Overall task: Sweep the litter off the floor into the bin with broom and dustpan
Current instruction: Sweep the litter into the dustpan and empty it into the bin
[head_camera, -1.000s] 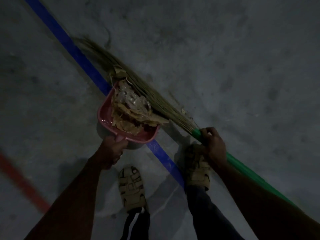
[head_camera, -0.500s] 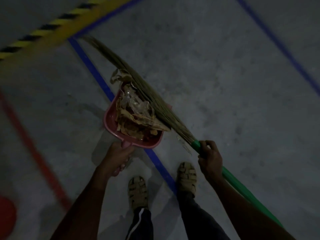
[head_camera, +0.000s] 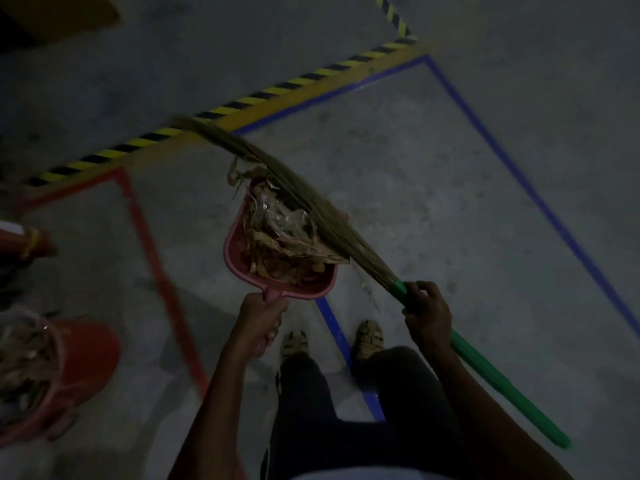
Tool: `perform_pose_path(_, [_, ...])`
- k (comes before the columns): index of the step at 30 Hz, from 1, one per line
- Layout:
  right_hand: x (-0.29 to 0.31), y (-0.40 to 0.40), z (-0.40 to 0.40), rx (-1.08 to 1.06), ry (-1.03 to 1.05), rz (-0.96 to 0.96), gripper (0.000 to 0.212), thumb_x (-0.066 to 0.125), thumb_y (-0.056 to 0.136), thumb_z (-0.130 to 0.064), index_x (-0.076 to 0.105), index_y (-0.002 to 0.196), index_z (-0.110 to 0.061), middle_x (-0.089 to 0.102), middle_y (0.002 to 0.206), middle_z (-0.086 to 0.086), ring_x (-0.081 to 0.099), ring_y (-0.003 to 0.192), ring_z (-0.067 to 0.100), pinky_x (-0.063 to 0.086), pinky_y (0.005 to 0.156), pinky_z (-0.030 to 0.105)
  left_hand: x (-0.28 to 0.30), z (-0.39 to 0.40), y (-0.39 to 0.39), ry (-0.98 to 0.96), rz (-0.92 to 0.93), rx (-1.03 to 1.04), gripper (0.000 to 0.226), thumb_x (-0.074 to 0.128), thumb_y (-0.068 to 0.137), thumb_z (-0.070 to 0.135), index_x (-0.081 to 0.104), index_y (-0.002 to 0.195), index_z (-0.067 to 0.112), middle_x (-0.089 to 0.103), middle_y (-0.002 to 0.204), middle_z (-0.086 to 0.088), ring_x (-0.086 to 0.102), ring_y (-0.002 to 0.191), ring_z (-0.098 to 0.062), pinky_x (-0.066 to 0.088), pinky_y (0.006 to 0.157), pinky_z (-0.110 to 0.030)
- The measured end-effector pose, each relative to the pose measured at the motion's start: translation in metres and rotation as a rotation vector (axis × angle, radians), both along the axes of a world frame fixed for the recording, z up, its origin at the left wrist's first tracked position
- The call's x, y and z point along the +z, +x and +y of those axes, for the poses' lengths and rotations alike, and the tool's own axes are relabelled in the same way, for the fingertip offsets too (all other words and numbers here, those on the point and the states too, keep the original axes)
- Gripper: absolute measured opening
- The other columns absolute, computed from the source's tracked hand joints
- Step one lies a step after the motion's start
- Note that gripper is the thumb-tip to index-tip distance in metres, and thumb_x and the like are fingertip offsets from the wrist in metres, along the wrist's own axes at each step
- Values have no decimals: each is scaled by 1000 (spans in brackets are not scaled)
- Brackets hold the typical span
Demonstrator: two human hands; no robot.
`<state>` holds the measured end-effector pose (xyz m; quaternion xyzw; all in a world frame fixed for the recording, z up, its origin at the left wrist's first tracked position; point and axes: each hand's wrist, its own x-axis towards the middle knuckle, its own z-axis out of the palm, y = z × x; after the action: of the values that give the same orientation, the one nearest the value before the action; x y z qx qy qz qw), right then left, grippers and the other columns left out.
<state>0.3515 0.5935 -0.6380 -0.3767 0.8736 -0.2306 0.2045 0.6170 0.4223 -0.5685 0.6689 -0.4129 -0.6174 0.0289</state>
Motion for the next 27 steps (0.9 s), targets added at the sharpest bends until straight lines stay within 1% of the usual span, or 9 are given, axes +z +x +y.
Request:
perform_pose_path(5, [56, 7, 18, 99, -59, 23, 60, 81, 69, 4, 68, 126, -11, 62, 117, 8, 63, 92, 27, 49, 75, 31, 55, 39, 35, -33, 41, 101, 18, 62, 90, 14, 58, 73, 9, 44, 45, 1, 35, 36, -14, 26, 44, -21])
perform_pose_path(9, [90, 15, 23, 187, -144, 43, 59, 81, 70, 6, 68, 126, -9, 63, 117, 8, 54, 90, 12, 41, 75, 24, 80, 63, 57, -59, 46, 180, 25, 61, 91, 13, 55, 67, 11, 43, 45, 1, 33, 35, -13, 25, 45, -20])
perform_pose_path(13, [111, 19, 22, 280, -197, 41, 59, 84, 67, 5, 70, 123, -9, 64, 115, 10, 59, 89, 18, 42, 75, 26, 97, 87, 74, -69, 55, 286, 27, 60, 90, 12, 51, 64, 10, 40, 47, -2, 31, 35, -14, 24, 45, -19])
perform_pose_path(17, [131, 21, 10, 427, -232, 15, 61, 86, 66, 2, 69, 123, -10, 64, 115, 8, 63, 89, 22, 50, 72, 30, 111, 104, 87, -87, 69, 386, 28, 60, 89, 10, 48, 64, 10, 38, 47, -3, 30, 35, -14, 25, 44, -19])
perform_pose_path(21, [153, 30, -8, 511, -238, 3, 58, 84, 70, 2, 68, 125, -10, 63, 116, 6, 57, 90, 13, 40, 73, 10, 130, 115, 95, -108, 80, 473, 25, 59, 90, 8, 50, 66, 9, 39, 48, -4, 30, 35, -15, 26, 43, -19])
perform_pose_path(22, [158, 34, -14, 542, -241, -12, 58, 83, 71, 2, 67, 126, -9, 63, 117, 7, 58, 91, 14, 43, 75, 12, 135, 119, 98, -111, 81, 503, 25, 59, 89, 8, 50, 66, 8, 39, 48, -4, 30, 35, -15, 25, 43, -18])
perform_pose_path(24, [165, 40, -23, 586, -256, -48, 58, 82, 72, 1, 66, 127, -8, 62, 117, 7, 62, 94, 20, 55, 78, 30, 141, 122, 105, -111, 94, 538, 24, 59, 89, 10, 50, 66, 9, 40, 49, -3, 30, 35, -14, 25, 44, -18])
perform_pose_path(25, [167, 46, -30, 622, -264, -57, 57, 82, 72, 1, 66, 127, -8, 62, 117, 8, 64, 95, 23, 57, 78, 38, 143, 124, 111, -113, 107, 567, 24, 59, 89, 10, 50, 67, 9, 40, 49, -3, 30, 36, -14, 25, 44, -19])
perform_pose_path(27, [170, 59, -41, 677, -277, -59, 57, 82, 72, 0, 66, 127, -7, 62, 117, 8, 65, 96, 26, 59, 77, 46, 146, 127, 123, -114, 121, 611, 24, 58, 90, 11, 49, 68, 9, 40, 49, -3, 31, 36, -13, 25, 45, -19])
